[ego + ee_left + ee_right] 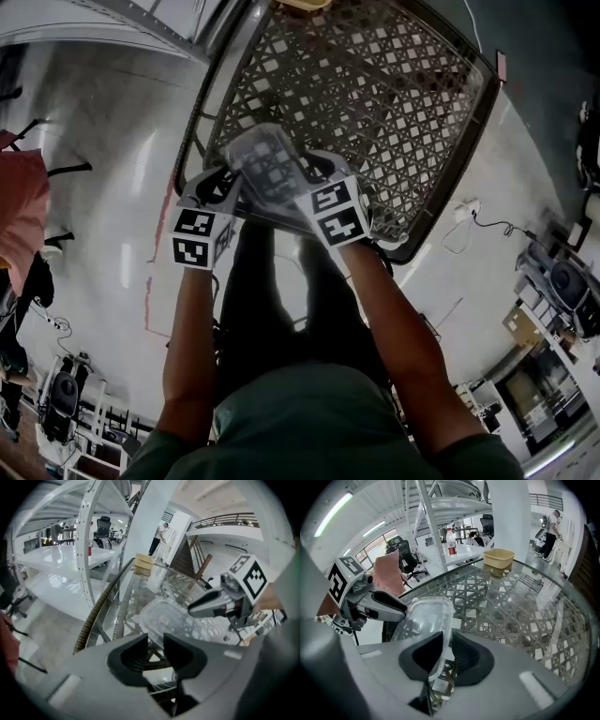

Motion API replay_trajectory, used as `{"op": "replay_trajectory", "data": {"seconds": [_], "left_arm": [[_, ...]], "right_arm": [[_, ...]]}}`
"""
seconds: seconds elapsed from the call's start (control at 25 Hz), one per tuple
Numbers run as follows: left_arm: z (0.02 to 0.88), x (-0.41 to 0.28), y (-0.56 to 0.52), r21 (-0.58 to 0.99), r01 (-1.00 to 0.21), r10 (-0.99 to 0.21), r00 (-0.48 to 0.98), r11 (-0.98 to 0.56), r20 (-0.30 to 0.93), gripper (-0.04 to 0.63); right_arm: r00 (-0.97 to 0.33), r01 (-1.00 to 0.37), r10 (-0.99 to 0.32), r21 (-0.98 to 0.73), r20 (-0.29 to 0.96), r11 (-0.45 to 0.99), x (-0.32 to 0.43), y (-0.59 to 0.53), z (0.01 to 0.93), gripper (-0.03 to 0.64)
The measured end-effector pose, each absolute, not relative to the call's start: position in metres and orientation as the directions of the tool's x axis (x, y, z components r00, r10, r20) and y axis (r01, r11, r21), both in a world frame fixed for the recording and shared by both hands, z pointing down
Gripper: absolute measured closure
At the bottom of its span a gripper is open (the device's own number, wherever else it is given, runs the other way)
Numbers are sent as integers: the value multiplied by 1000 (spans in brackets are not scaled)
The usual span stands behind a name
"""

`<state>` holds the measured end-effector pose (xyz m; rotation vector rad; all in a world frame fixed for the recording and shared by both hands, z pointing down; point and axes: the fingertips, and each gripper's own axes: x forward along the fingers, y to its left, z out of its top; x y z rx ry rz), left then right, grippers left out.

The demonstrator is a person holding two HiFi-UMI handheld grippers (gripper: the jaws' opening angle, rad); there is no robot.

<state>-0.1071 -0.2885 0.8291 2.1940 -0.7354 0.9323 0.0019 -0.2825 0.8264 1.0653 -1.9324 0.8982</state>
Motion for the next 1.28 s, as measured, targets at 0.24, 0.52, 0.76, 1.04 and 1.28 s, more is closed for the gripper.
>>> {"op": "replay_trajectory", "data": {"seconds": [0.24,0.52,0.76,1.04,1.28], "left_arm": [[825,-108,-288,365,-705,-248,606,-609,756,550],[826,-110,-282,374,-711,-251,607,-596,754,595],[817,-107,-281,375,-705,-256,615,-602,746,595],[775,-107,-296,347,-689,-308,639,-636,705,595],[722,-99,-311,300,-657,-367,677,-692,638,595]], "right_arm": [[-385,-897,-372,-248,845,365,1,-281,823,611],[-365,-915,-425,-235,828,328,5,-284,813,614],[-373,-912,-466,-224,802,345,0,-290,788,614],[-368,-896,-516,-147,773,419,-6,-294,737,614],[-368,-881,-577,-76,730,466,-10,-299,691,614]]}}
